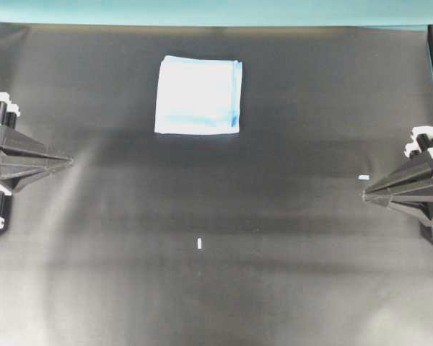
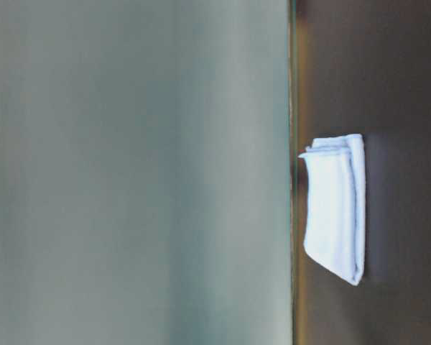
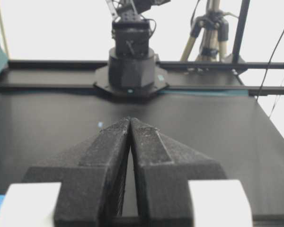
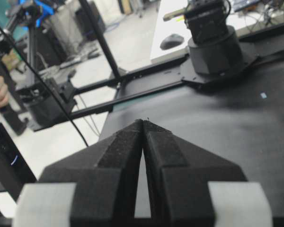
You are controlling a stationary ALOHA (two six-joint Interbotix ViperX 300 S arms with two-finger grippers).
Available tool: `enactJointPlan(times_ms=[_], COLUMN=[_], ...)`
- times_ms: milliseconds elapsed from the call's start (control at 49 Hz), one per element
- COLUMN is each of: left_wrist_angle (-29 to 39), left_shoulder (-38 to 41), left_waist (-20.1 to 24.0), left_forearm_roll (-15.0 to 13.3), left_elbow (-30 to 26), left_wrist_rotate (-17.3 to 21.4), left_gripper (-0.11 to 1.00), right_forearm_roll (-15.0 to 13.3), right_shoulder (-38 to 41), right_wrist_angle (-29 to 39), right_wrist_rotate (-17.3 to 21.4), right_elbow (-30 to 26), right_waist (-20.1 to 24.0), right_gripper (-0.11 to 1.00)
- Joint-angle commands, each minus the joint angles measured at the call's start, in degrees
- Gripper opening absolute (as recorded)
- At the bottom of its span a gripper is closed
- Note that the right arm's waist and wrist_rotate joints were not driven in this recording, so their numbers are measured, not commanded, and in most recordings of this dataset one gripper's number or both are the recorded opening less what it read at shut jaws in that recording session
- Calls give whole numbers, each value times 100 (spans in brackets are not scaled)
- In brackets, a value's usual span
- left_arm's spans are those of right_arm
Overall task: Push a blue cloth with the left arm to wipe the desk.
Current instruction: 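Move the left gripper over the folded blue cloth and lower onto it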
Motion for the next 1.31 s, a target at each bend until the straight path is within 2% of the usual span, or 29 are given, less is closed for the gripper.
enactJointPlan(times_ms=[0,61,143,265,613,694,756,817,980,1062,1103,1287], left_wrist_angle=[0,0,-18,-35,0,9,0,0,0,9,9,167], left_shoulder=[308,571,993,1714,3709,4122,4386,4614,5203,5511,5678,6478], left_waist=[35,62,123,352,1406,1617,1749,1881,2250,2408,2479,2742], left_forearm_roll=[229,229,229,229,229,229,229,229,229,229,229,229], left_elbow=[-167,-272,-439,-703,-1626,-1846,-2013,-2180,-2584,-2760,-2848,-3243], left_wrist_rotate=[-62,-70,-70,-97,-141,-141,-141,-141,-141,-132,-132,-132], left_gripper=[6,2,0,0,1,4,11,22,70,86,90,88], right_forearm_roll=[-9,0,-9,0,0,0,0,0,0,0,0,0], right_shoulder=[79,88,132,176,176,158,158,158,167,167,167,176], right_wrist_angle=[-53,-44,0,9,79,114,149,167,167,167,167,167], right_wrist_rotate=[0,0,0,9,9,0,0,0,9,0,0,0], right_elbow=[-105,-88,-79,-70,-70,-70,-70,-62,-70,-62,-62,-70], right_waist=[0,0,0,0,0,0,0,-9,-9,0,0,0], right_gripper=[3,7,0,0,0,0,0,0,0,0,0,0])
